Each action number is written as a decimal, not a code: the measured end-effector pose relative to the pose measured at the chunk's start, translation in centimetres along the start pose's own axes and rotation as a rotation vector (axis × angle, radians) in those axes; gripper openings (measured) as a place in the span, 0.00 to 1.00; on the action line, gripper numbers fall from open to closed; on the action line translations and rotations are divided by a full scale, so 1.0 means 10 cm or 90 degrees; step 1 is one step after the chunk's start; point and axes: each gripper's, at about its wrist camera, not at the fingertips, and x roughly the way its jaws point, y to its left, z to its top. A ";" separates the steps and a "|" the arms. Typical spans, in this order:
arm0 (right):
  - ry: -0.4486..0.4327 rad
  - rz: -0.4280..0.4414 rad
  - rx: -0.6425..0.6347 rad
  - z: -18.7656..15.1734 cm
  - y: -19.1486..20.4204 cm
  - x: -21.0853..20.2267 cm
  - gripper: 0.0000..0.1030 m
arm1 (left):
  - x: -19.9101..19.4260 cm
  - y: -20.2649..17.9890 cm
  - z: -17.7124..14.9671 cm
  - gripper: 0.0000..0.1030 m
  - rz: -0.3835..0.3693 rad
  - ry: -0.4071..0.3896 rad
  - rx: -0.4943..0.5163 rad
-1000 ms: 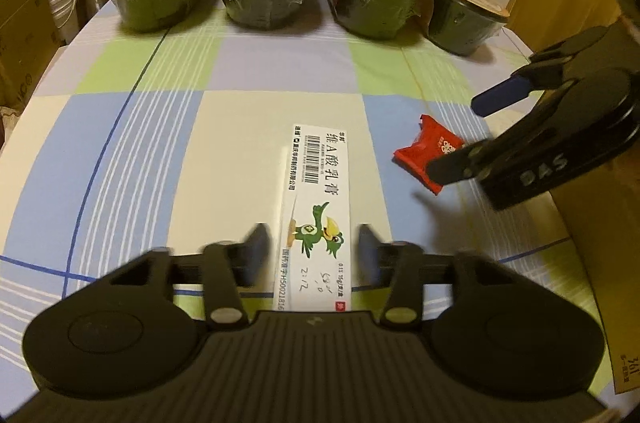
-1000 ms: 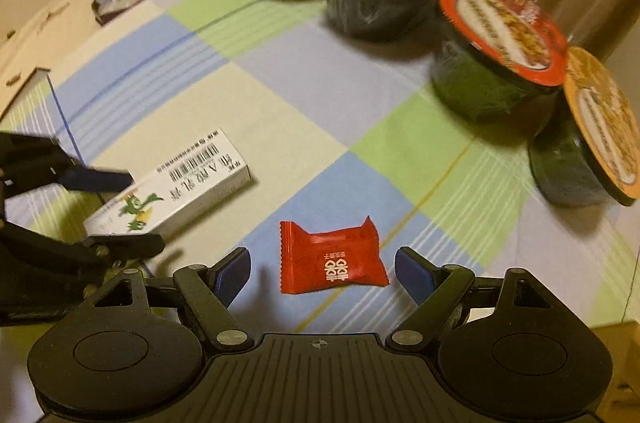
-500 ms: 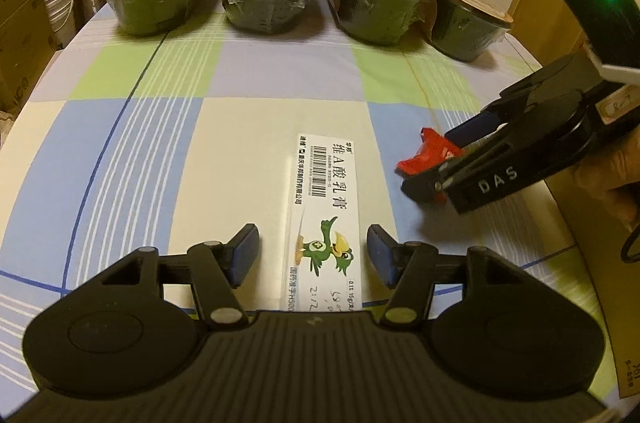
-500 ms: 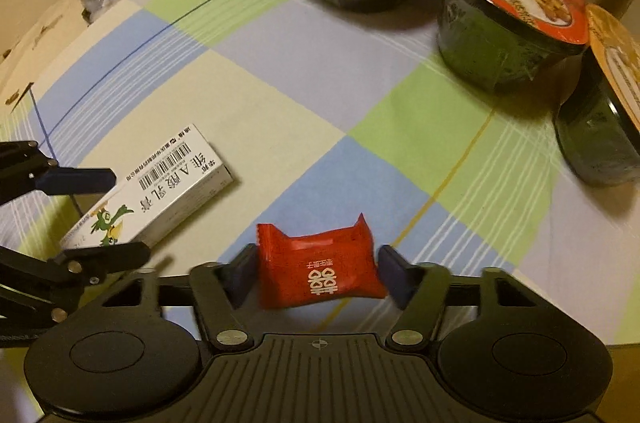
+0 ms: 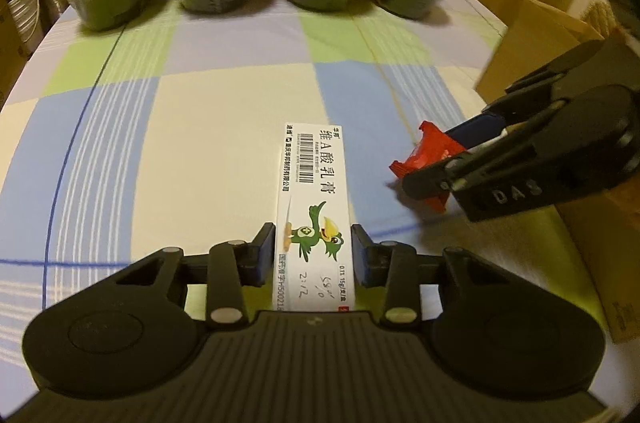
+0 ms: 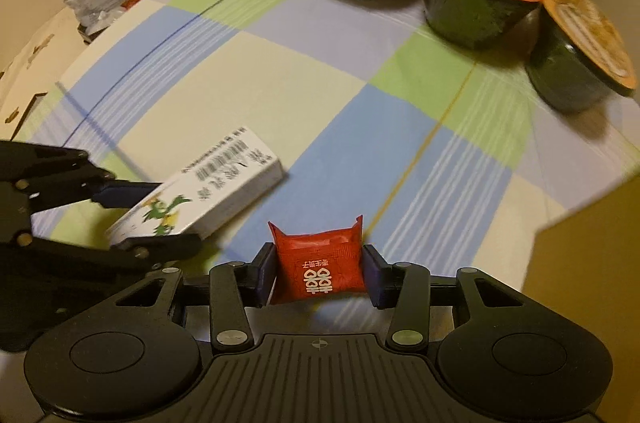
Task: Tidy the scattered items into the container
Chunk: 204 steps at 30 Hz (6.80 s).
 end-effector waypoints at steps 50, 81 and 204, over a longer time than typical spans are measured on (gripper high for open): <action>-0.132 -0.014 0.162 -1.62 0.58 -0.93 0.46 | -0.66 -0.52 -0.41 0.32 -0.031 0.014 0.070; -0.287 -0.087 0.194 -2.23 0.69 -2.81 0.46 | -2.33 -1.67 -0.80 0.32 -0.043 -0.071 0.049; -0.296 -0.204 0.380 -3.32 -0.33 -3.83 0.99 | -2.52 -3.34 -0.70 0.99 0.018 -0.107 -0.015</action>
